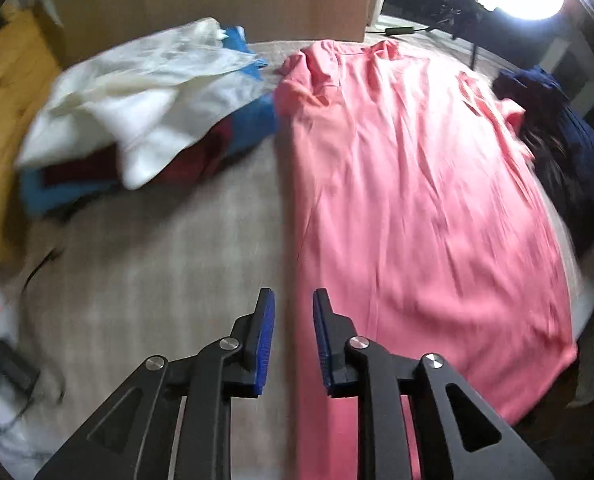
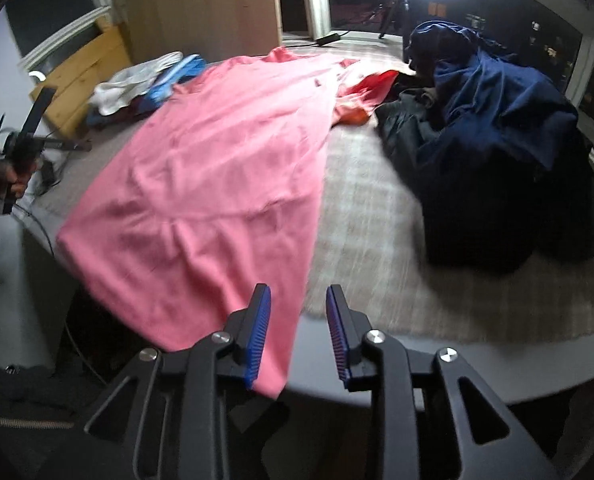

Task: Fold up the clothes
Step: 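Open both grippers and release the pink shirt hem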

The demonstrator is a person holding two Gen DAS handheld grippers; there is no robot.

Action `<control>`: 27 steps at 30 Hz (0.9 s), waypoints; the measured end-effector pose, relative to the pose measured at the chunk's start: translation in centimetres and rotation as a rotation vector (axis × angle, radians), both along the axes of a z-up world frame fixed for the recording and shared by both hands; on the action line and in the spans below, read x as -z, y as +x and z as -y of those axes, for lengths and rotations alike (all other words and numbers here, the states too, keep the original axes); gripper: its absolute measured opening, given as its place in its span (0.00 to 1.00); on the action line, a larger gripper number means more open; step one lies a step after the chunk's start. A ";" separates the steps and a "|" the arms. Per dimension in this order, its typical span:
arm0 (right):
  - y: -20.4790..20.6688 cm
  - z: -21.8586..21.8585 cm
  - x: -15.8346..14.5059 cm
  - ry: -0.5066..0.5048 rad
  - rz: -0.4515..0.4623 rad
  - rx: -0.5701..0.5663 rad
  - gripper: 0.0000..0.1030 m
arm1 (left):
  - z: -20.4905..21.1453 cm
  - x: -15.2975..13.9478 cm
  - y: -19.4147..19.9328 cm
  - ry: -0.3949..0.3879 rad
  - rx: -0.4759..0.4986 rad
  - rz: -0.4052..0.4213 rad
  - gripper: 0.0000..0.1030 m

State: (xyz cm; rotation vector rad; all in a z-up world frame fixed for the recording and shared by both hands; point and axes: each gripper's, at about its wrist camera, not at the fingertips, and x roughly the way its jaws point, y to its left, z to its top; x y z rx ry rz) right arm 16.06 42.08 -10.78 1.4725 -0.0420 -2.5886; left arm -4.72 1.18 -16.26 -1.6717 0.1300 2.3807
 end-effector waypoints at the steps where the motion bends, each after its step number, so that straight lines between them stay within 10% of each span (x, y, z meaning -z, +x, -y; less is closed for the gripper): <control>1: -1.1 0.0 0.4 0.006 0.000 0.011 0.28 | -0.8 0.8 -1.8 0.004 -0.001 0.011 0.19; 18: -13.4 -1.9 3.7 -0.003 0.030 0.091 0.28 | -0.4 2.8 -8.4 -0.073 -0.103 0.000 0.03; 22: -16.6 -2.7 3.4 -0.034 0.012 0.093 0.28 | -2.2 0.7 -8.7 -0.060 -0.043 -0.046 0.30; 27: -21.4 -4.2 4.3 -0.135 0.031 0.151 0.32 | -6.1 1.1 -12.4 -0.079 0.029 -0.069 0.30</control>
